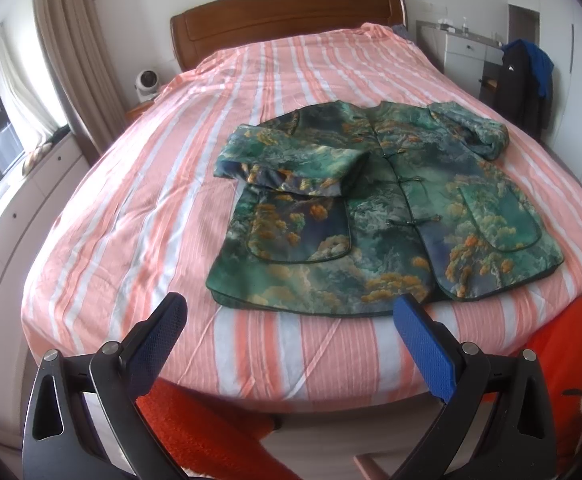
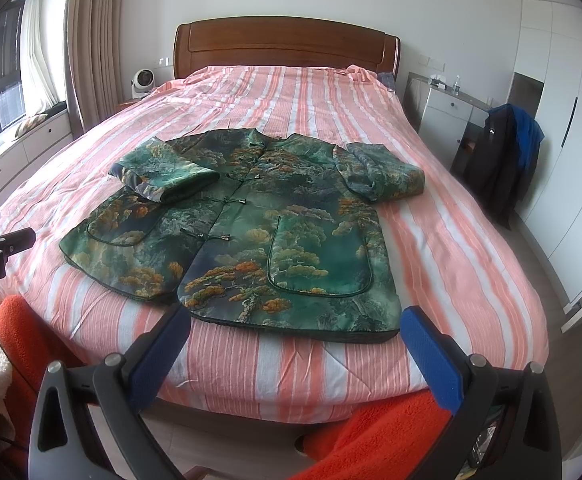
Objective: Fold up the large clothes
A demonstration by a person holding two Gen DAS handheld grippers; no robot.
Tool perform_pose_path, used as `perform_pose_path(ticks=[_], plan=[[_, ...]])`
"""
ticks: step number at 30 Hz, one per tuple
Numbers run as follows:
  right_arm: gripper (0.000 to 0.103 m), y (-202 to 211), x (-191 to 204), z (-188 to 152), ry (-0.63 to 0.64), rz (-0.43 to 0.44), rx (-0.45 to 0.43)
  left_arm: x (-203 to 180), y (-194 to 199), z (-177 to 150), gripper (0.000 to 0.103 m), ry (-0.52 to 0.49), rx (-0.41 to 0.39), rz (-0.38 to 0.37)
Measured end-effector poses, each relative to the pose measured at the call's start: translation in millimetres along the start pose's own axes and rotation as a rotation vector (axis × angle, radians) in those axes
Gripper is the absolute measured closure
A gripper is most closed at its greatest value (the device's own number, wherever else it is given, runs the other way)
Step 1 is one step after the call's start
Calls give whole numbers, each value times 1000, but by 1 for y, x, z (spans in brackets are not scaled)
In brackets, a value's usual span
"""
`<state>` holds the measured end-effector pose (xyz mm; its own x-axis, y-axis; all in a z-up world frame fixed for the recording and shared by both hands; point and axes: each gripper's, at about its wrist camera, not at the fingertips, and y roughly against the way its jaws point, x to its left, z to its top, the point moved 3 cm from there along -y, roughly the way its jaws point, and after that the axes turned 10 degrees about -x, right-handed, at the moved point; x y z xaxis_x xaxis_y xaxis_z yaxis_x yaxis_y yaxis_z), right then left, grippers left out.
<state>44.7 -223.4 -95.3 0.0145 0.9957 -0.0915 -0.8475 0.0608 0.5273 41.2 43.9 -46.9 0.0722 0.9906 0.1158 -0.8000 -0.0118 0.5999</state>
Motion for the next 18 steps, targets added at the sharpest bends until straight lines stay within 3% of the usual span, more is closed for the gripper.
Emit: perform_pose_path(ticks=[18], plan=[[0,-1,1,-1,-1,1,4,2,-1,-1,0,-10,0,6]])
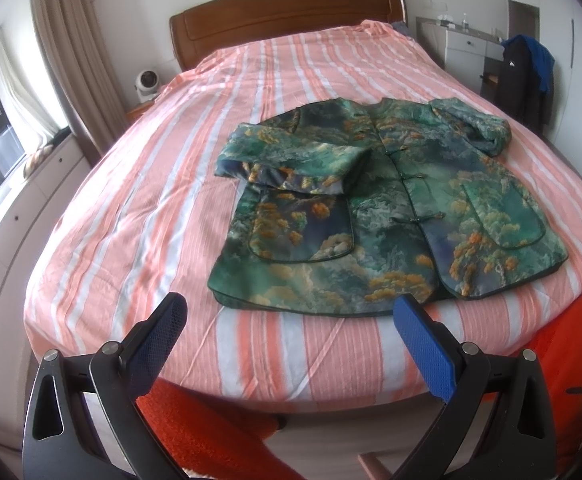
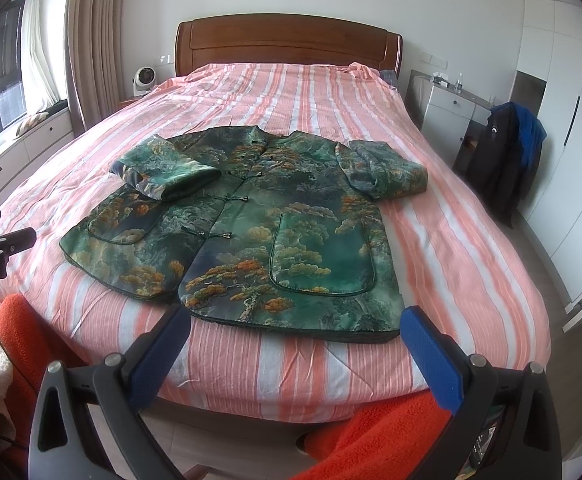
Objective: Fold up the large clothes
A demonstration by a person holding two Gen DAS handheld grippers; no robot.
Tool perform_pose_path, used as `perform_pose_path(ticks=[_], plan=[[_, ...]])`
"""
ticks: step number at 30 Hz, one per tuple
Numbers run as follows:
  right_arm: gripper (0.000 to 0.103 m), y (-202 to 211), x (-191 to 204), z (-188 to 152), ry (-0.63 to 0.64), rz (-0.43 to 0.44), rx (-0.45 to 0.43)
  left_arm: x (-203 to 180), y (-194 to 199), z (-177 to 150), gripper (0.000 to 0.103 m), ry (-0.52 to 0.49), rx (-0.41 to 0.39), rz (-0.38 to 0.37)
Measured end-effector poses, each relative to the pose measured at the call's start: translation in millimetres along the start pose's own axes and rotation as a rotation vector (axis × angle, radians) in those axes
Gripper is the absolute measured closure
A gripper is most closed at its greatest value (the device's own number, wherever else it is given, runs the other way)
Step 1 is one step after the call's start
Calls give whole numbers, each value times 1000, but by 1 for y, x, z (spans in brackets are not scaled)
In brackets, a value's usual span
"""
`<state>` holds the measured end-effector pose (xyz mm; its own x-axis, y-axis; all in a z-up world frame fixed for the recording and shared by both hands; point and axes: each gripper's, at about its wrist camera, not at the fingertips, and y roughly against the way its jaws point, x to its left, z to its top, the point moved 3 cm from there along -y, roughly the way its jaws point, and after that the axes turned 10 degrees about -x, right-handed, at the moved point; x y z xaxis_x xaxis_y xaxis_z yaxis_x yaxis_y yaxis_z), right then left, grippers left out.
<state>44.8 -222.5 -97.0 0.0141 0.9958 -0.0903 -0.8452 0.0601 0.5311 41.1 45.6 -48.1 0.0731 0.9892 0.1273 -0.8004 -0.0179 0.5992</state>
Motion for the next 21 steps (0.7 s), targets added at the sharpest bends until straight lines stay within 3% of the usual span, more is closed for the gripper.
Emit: perform_pose_path(ticks=[3,5,10,15,18,19,20,21], plan=[[0,-1,1,-3,2,10,2,13,-10,-2,0,-4,-12,-22],[0,-4,-5,-2,-10,38,-4,36,-33,0,0,28,9,-97],[0,-45,-69,-1,-129,96,35,112,-145,0,0,233,196,-309],[0,-123,-132,-19,-317,213,175,121,-245,-23,1,206,366,-356],[0,-169,-150,-33,-398,266,261,124,-263,-36,3,262,392,-374],[0,-179,-151,-35,-402,279,272,125,-260,-36,10,275,380,-378],[0,-190,-148,-40,-401,304,298,127,-255,-38,43,296,374,-398],[0,-200,-144,-45,-399,327,338,130,-250,-41,66,339,388,-445]])
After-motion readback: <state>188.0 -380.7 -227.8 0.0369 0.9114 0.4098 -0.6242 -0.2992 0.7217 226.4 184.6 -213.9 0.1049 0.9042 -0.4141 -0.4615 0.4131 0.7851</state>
